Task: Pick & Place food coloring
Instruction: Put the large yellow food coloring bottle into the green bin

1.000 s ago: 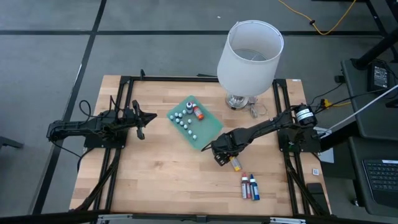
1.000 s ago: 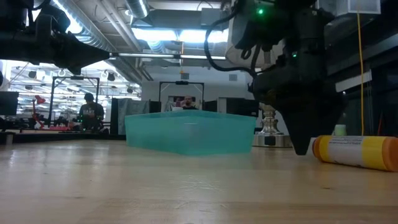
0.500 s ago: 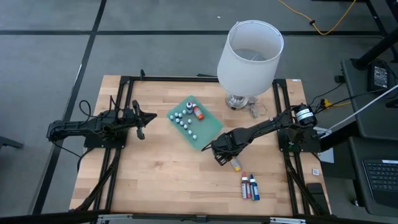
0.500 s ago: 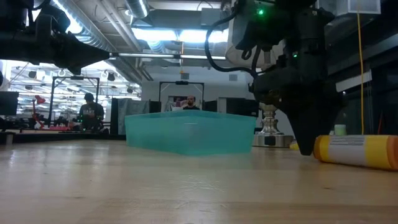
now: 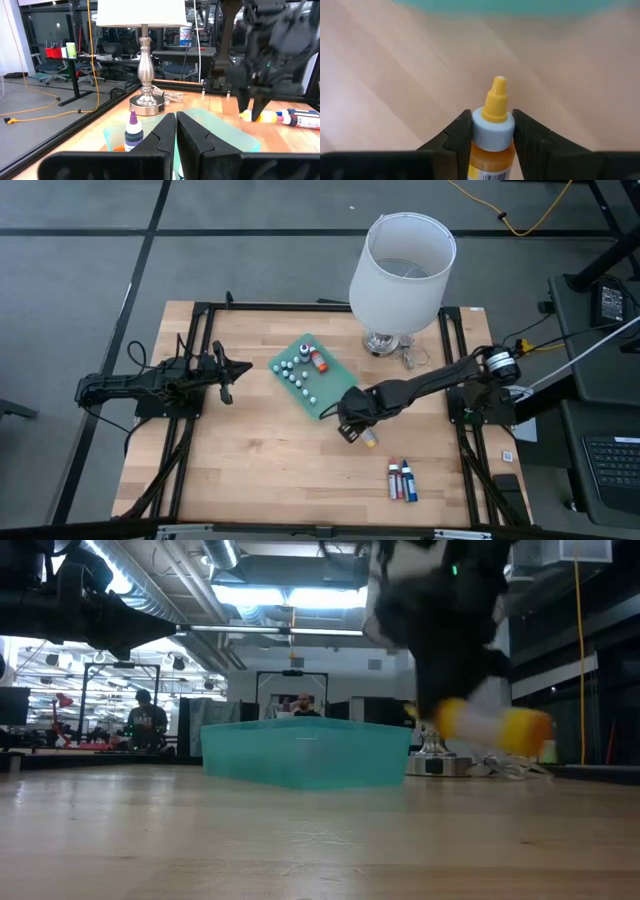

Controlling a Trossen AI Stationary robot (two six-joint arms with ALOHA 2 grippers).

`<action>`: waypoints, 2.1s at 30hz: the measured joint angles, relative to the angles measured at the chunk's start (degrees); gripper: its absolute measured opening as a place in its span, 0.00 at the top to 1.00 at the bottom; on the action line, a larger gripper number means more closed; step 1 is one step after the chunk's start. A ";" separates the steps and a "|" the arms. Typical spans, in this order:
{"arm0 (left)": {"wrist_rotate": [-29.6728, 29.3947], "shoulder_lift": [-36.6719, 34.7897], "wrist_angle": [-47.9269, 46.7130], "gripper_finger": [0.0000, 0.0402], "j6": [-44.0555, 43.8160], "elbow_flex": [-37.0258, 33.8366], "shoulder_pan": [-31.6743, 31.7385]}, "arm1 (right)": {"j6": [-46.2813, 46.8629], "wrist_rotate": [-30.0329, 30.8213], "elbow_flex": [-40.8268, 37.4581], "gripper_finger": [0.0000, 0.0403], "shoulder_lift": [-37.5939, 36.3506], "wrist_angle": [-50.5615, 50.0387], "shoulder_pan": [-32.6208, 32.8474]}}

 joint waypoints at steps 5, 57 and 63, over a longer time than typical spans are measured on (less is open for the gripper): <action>0.00 0.00 -0.02 0.96 0.00 0.00 -0.01 | -1.80 9.45 0.51 0.69 -3.14 5.27 1.50; 0.00 0.00 -0.02 0.96 0.00 0.00 -0.01 | -31.68 50.85 -6.02 0.69 11.87 61.96 -8.82; 0.00 0.02 -0.02 0.98 0.00 -0.01 0.01 | -31.73 49.67 -6.25 0.69 14.58 64.73 -9.03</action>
